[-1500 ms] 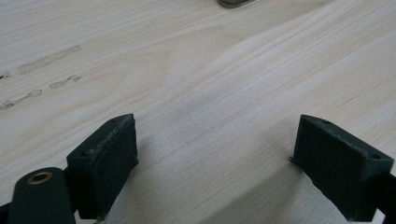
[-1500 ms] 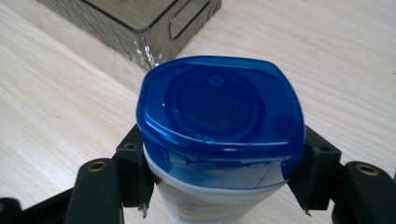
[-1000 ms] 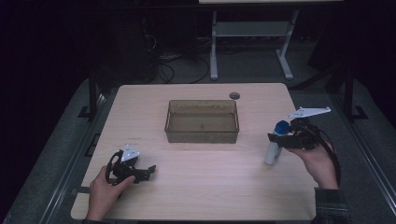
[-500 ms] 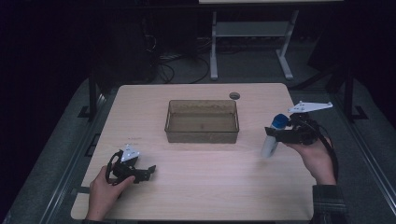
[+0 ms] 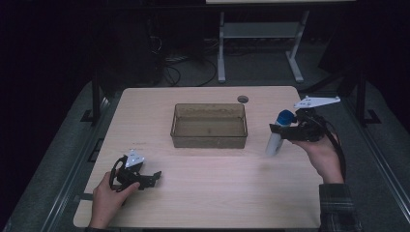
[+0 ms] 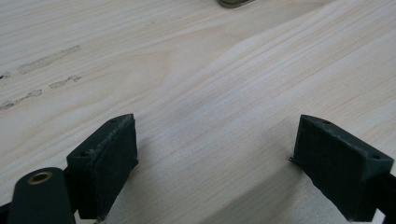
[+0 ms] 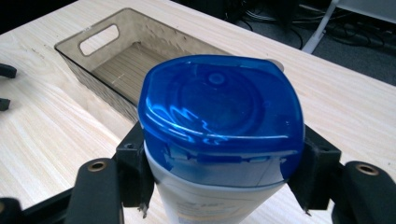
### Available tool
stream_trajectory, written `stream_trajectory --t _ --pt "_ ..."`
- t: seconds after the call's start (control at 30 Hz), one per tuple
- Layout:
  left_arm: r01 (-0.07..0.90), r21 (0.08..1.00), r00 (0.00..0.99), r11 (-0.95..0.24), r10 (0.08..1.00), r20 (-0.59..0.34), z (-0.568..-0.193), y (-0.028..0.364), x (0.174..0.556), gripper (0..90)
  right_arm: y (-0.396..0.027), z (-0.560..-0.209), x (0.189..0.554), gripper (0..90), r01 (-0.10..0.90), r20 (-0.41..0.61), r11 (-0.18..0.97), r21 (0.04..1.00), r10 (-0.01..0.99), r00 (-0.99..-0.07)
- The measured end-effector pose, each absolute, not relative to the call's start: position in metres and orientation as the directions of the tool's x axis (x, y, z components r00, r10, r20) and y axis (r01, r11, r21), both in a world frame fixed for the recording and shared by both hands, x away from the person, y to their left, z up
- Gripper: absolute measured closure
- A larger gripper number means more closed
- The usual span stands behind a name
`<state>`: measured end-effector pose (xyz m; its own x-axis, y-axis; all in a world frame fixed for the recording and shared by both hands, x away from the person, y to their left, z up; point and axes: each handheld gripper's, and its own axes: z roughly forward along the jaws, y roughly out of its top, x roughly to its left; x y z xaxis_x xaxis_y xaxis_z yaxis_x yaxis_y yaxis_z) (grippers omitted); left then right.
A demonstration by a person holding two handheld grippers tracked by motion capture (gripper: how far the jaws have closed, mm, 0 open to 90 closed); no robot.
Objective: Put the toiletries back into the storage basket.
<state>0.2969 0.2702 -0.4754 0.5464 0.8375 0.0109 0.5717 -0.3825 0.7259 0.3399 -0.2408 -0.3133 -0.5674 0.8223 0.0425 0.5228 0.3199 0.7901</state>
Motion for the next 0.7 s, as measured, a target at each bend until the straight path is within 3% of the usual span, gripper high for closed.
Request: stream_trajectory --t 0.7 --pt "0.572 0.724 0.548 -0.385 0.836 0.013 -0.475 0.270 0.297 12.1 -0.220 -0.286 0.360 34.8 0.484 0.028 0.323 0.814 0.809 -0.587"
